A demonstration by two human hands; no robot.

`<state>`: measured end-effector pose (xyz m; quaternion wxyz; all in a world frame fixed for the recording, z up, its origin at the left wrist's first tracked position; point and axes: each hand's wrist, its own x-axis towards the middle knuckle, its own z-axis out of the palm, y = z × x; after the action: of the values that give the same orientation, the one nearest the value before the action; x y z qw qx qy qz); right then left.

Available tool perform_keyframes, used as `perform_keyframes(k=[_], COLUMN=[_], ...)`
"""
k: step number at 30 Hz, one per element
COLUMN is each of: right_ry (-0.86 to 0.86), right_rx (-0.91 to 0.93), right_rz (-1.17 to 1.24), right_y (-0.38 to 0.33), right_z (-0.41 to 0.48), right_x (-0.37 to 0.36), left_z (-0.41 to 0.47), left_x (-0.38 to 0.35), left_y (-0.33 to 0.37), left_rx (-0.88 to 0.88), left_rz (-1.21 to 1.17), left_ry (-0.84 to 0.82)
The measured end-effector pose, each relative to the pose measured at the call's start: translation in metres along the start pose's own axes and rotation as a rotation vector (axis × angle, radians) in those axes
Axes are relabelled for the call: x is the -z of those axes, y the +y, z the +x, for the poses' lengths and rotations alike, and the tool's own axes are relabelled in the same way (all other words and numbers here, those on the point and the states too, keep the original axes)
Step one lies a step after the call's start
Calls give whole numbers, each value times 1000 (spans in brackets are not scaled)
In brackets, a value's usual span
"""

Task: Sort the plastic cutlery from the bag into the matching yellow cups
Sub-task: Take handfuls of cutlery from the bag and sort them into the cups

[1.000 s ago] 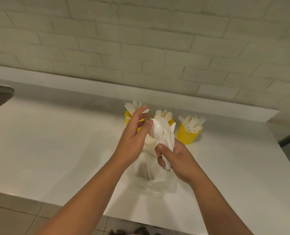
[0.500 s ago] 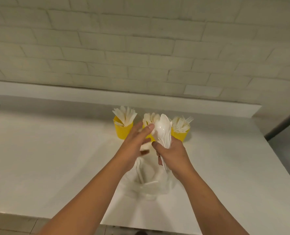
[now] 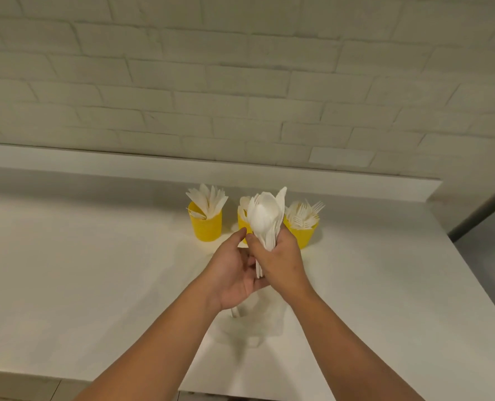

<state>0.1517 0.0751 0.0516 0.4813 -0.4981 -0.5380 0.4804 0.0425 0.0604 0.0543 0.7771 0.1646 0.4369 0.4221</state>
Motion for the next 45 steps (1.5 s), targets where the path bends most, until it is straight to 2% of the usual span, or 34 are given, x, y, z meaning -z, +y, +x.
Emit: perform_keyframes(k=[2,6,9,12,14,17,21,23,26,29,33,35,45], right_ry=[-3,-57,-126,-182,-196,-240,-368,-281,-70,-70,-32,-4,104], right_rx=[-7,6,-45,-57,-48,-46,-153,-209,-164,-161,-309,-322,-139], right_rz=[5,-98,-193,-404,-449,-408,-239,-126,-111,-88,158,213,18], right_y=[0,1,6,8,8,5,4,8,13,14,18,22,36], right_z=[0,6,7,6,5,5,4,6,10,14,22,25,43], right_x=[2,8,6,5,6,12,25,27,27,21,11,6,-9], left_z=[0,4,7,16,22,26,29,31,33,35,37,39,62], left_x=[0,7,-2,-8,-8,-11,-11,-8,-8,-8,-6,-6,3], left_y=[0,1,2,-1,-4,-5,1,3,7,9,14,15,26], left_rx=[-34,-304,-362,-328,-341,-377,-330,-300,-273,-274,-283,-275,-321], left_rz=[89,295,422,298,227,145,-14,-88,-170,-158,-122,-124,-130], left_ry=[35,-1,40,165,196,191,123,85,30,-5,-17,-14,58])
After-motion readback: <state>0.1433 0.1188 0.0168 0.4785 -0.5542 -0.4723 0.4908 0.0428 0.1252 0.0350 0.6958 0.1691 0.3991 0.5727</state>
